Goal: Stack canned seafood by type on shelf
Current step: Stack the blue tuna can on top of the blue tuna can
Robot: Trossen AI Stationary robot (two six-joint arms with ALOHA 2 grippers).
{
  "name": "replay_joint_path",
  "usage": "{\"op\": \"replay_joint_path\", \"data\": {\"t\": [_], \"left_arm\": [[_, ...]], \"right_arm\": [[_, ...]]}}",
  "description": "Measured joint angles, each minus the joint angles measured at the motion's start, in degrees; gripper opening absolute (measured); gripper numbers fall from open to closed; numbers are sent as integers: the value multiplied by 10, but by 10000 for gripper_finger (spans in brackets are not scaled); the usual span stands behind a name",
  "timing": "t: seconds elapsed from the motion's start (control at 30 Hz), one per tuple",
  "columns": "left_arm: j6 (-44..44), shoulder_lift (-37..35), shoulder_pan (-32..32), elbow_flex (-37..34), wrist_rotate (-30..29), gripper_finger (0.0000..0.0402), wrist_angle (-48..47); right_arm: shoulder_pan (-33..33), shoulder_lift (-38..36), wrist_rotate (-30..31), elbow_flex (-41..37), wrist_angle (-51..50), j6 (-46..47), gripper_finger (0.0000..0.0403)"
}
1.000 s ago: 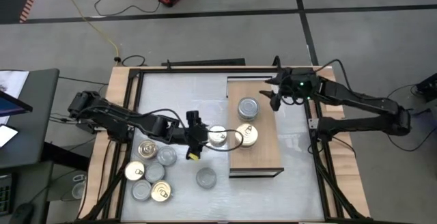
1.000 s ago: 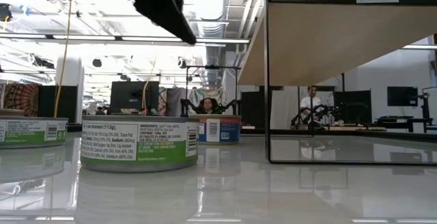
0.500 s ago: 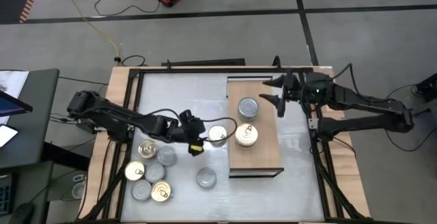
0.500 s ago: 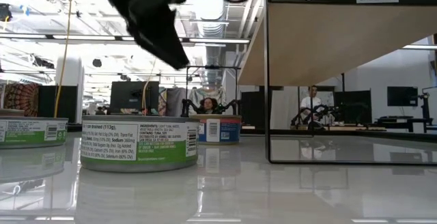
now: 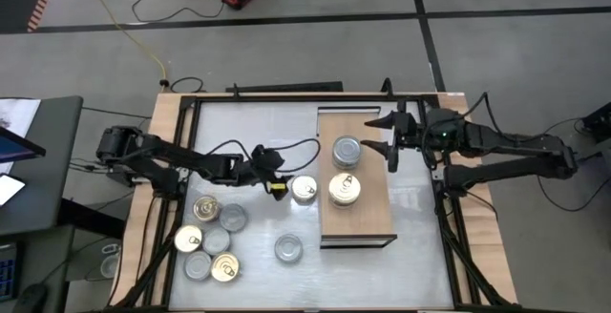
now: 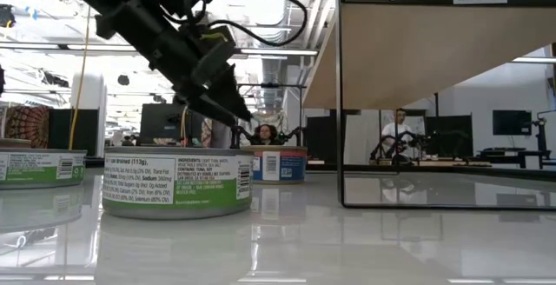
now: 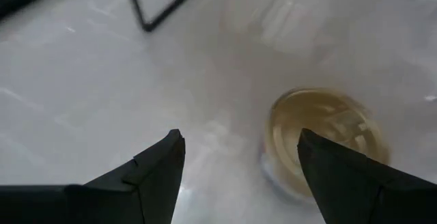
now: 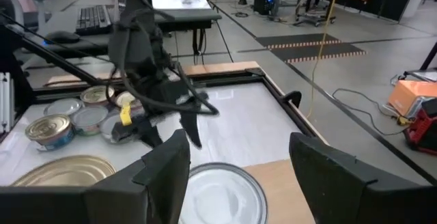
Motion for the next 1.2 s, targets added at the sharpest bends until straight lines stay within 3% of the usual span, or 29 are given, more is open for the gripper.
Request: {"op": "replay_joint_path", "data": {"t": [0.23,0.63,0.83,1.2], "left_arm": [[-10,65,5,0,34,271,103],[-6,139,5,25,46,271,111],[-11,137,7,31,21,269,56],[-17,61,26,28,-41,265,-122]], "right_arm": [[1,3,2,0,0,-1,276],[1,7,1,0,-6,1,276],[1,7,1,0,-8,1,276],[1,7,1,0,-24,10,276]]}}
